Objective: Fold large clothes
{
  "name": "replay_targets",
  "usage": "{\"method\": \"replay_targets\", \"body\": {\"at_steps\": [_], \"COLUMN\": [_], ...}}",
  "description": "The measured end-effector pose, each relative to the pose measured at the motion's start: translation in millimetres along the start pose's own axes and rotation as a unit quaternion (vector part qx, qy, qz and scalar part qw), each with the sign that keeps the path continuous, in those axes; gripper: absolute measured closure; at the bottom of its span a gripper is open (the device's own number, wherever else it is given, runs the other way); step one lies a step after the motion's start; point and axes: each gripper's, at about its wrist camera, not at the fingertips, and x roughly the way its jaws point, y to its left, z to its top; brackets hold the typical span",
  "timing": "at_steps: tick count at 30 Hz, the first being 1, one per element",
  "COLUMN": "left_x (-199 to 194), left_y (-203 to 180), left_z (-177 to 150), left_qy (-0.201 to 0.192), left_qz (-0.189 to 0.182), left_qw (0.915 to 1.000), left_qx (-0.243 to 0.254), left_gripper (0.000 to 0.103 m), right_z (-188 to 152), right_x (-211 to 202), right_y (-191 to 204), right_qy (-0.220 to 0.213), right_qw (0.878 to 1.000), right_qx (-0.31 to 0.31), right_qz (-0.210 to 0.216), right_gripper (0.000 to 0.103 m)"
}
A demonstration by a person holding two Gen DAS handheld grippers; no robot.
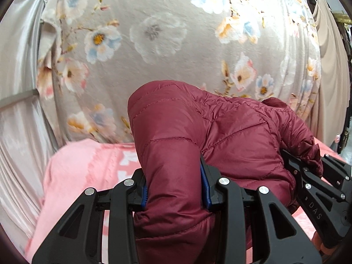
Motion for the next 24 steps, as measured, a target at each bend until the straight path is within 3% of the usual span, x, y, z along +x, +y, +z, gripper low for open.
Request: {"method": "replay_targets", "body": {"at_steps": [10,24], "left_x": [25,76], "left_y": [43,68], "left_z": [-5,-42], "left_qy": [-0.042,-0.055], "left_qz": [0.033,0.032], "left_qw": [0.9983,0.9978], "left_qx": [0.021,0.015], "left_gripper": [0.069,0.069], "right_z": [1,-27], "right_x": [46,102], "right_y": [42,59], "right_qy": [-0.024,-0.022], "right_qw": [0.999,0.997], "right_qx": [-0.044,-0.077], "right_qz": [0.013,0.013], "right_gripper": [0.087,0.087]}}
